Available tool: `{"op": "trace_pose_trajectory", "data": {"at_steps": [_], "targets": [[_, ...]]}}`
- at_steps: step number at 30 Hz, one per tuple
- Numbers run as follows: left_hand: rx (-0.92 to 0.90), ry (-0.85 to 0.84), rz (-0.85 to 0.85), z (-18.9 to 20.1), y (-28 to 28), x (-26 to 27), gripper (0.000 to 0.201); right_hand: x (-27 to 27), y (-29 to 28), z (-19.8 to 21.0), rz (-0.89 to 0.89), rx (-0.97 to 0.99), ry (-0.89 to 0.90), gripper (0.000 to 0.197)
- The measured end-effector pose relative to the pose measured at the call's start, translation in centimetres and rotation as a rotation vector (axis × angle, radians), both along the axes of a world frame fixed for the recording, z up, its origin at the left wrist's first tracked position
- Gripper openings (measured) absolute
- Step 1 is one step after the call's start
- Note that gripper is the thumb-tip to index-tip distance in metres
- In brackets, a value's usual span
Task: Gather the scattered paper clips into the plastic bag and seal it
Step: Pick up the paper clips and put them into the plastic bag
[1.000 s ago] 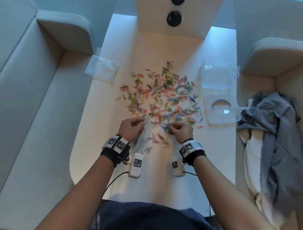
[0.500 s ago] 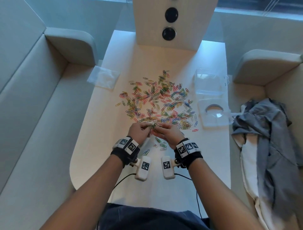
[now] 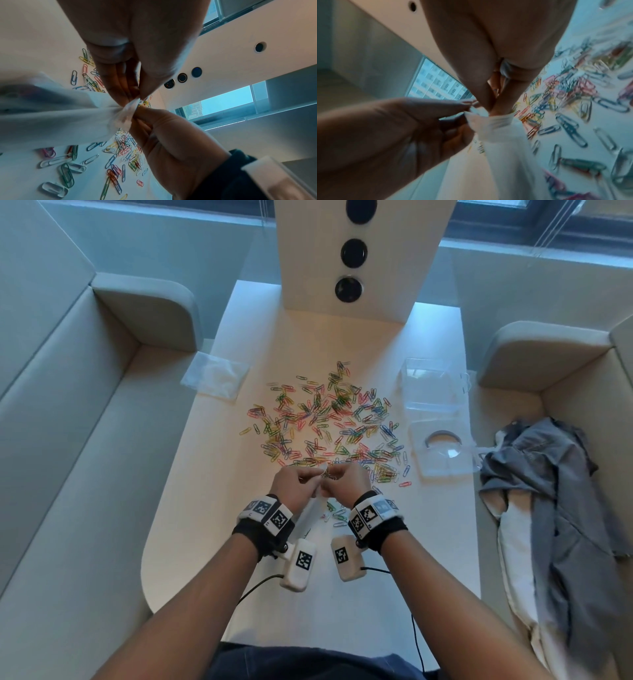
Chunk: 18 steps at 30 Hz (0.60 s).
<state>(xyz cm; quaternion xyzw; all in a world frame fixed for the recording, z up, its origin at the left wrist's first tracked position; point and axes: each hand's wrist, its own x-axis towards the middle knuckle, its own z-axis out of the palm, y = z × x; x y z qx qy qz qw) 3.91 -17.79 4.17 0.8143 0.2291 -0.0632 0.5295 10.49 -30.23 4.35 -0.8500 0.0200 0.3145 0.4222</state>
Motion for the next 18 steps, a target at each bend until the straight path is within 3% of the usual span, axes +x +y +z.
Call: {"op": "trace_pose_trajectory", "data": {"at_steps": [2, 5, 8, 11, 15, 18], "targets": [[-0.021, -0.004, 0.004, 0.0, 0.1, 0.0, 0.02, 0.1, 0.0, 0.3, 0.118, -0.063, -0.09, 0.011], [-0.037, -0.012, 0.03, -0.1, 0.1, -0.1, 0.019, 0.0, 0.4, 0.4, 0.289, -0.124, -0.089, 0.023], [-0.065, -0.011, 0.05, 0.3, 0.6, -0.4, 0.019, 0.0, 0.3, 0.9, 0.345, -0.136, -0.105, 0.026], [-0.092, -0.013, 0.07, 0.5, 1.6, -0.7, 0.018, 0.1, 0.1, 1.9, 0.3, 0.021, -0.164, 0.019], [-0.076, -0.019, 0.121, 1.0, 3.6, -1.4, 0.019, 0.7, -0.8, 2.0, 0.069, 0.374, -0.146, 0.032], [-0.063, -0.045, 0.184, 2.2, 5.7, -2.2, 0.021, 0.8, -1.4, -0.3, 0.064, 0.298, -0.235, 0.034]]}}
